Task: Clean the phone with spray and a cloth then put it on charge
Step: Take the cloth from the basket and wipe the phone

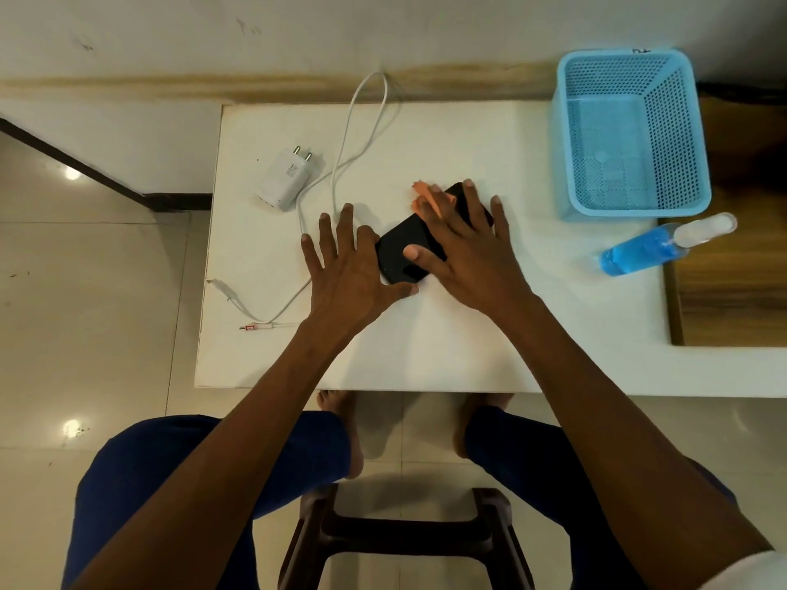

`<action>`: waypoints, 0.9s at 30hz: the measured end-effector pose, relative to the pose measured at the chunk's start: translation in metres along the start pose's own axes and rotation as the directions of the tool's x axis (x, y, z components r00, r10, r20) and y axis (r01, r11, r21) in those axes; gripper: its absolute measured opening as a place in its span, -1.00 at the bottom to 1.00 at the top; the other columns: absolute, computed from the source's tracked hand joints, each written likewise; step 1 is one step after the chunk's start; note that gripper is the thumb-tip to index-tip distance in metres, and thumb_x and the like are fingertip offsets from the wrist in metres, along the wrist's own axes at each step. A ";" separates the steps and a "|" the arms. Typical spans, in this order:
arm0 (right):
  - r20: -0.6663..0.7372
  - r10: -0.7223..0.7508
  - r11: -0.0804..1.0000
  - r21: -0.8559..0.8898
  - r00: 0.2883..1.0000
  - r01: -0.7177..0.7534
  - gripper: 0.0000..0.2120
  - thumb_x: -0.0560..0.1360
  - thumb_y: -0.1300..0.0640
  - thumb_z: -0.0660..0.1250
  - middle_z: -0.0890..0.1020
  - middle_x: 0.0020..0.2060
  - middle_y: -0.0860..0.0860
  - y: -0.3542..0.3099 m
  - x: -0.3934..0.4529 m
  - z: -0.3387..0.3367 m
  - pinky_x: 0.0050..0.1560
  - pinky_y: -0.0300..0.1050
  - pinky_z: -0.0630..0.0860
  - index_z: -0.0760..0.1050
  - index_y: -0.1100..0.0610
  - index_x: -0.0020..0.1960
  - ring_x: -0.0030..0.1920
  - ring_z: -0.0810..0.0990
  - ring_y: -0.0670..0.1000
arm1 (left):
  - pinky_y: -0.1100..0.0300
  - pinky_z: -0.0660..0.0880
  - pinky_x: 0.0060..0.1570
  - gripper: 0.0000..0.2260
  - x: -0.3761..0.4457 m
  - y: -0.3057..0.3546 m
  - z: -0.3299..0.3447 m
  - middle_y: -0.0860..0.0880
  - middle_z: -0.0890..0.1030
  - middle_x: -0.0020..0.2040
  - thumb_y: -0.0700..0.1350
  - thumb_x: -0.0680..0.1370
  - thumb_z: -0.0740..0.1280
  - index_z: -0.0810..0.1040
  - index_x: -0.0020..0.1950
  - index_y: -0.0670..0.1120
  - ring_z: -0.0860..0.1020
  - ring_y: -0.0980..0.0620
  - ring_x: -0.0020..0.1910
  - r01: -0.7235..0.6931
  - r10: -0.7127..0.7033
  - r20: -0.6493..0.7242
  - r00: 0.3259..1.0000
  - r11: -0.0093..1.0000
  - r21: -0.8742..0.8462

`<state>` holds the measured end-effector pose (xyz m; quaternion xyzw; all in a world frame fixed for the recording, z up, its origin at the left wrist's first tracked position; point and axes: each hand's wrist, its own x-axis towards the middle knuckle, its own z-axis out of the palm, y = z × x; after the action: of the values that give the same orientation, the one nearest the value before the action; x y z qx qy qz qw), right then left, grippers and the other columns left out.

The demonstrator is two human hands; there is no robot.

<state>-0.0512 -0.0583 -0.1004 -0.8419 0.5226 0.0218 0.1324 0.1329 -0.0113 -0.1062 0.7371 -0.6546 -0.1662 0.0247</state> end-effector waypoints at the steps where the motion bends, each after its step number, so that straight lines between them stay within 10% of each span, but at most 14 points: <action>1: 0.002 -0.038 0.999 -0.017 0.999 0.038 -0.26 0.56 -0.41 -0.23 0.04 0.62 -0.12 -0.004 -0.001 0.002 0.54 0.32 -0.07 0.06 -0.05 0.61 0.61 -0.07 0.18 | -0.28 -0.16 0.47 -0.17 -0.001 0.000 0.000 -0.12 -0.03 0.62 0.45 0.32 0.36 0.34 0.38 -0.07 -0.14 -0.24 0.59 0.004 -0.004 -0.005 1.000 1.000 0.002; 10: -0.092 -0.159 0.985 0.060 0.983 0.165 -0.40 0.60 -0.36 -0.17 0.38 0.47 -0.22 0.022 -0.011 -0.010 0.55 0.19 0.04 0.36 -0.19 0.47 0.60 0.07 0.08 | -0.30 -0.14 0.46 -0.16 0.000 0.001 -0.003 -0.12 -0.02 0.62 0.46 0.31 0.37 0.33 0.39 -0.06 -0.12 -0.24 0.59 0.020 -0.019 -0.017 1.000 0.999 0.046; 19: -0.267 0.022 0.999 0.054 0.964 -0.008 -0.51 0.65 -0.26 -0.01 0.51 0.38 -0.14 0.054 -0.036 -0.015 0.50 0.15 0.20 0.51 -0.10 0.38 0.54 0.26 0.12 | -0.29 -0.21 0.46 -0.21 0.006 0.000 -0.008 -0.12 -0.07 0.62 0.41 0.32 0.41 0.33 0.38 0.00 -0.17 -0.24 0.58 0.026 -0.026 0.009 1.000 0.999 0.037; 27: -0.278 0.032 0.997 0.080 0.960 -0.010 -0.42 0.65 -0.26 0.01 0.08 0.57 -0.14 0.043 -0.030 -0.014 0.49 0.11 0.19 0.26 0.02 0.56 0.57 0.17 0.17 | -0.30 -0.17 0.47 -0.23 0.013 0.001 -0.011 -0.14 -0.05 0.62 0.39 0.35 0.40 0.33 0.38 -0.05 -0.15 -0.25 0.58 0.057 -0.057 -0.010 0.998 0.998 0.006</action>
<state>-0.1046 -0.0539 -0.0903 -0.8253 0.5453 -0.1161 0.0900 0.1361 -0.0264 -0.0987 0.7564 -0.6335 -0.1613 0.0209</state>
